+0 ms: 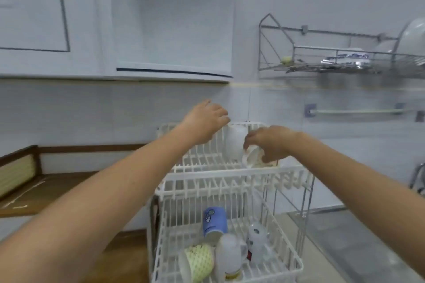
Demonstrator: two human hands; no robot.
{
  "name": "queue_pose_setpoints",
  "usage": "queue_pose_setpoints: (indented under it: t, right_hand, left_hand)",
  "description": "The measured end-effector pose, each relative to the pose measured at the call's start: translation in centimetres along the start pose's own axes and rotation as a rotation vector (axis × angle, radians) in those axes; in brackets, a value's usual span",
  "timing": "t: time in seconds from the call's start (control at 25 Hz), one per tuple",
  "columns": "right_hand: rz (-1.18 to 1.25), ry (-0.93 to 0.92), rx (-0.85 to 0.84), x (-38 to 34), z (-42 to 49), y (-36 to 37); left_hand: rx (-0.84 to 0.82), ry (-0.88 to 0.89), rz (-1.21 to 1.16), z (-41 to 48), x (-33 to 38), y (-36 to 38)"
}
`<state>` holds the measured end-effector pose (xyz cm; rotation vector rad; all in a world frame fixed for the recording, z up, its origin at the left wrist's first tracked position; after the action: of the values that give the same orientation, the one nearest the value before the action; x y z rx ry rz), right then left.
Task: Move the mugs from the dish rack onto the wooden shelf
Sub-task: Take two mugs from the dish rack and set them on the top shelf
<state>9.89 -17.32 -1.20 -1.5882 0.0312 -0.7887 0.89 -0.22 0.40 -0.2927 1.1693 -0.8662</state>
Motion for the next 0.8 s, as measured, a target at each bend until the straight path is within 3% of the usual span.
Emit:
queue_pose_setpoints:
  t: [0.16,0.28,0.44,0.64,0.8]
  right_hand:
    - [-0.118,-0.068,-0.156,0.8,1.9,2.0]
    - [-0.241,-0.102,-0.056,2.4,1.8,2.7]
    - [-0.315,-0.069,0.031,1.6,1.5,3.9]
    - [-0.251,-0.014,0.014,2.2,1.8,3.4]
    - [-0.036,0.094,0.154,4.8,1.2,3.1]
  left_hand:
    - [-0.251,0.088,0.283,5.1,1.8,2.8]
    - [-0.303,0.224,0.518,8.2,3.4,5.6]
    - [-0.280,0.395,0.663,10.4,5.5,8.0]
    - [-0.209,0.352,0.515,11.0,4.9,8.7]
    - [-0.192,-0.002,0.167,7.1,1.0,8.2]
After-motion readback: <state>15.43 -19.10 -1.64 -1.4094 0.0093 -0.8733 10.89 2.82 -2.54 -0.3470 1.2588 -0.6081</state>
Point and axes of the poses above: each hand's wrist, its own z-axis towards the middle knuckle, its own y-axis out of the palm, x = y × z, the point moved 1 cm from there along z, towards the middle knuckle
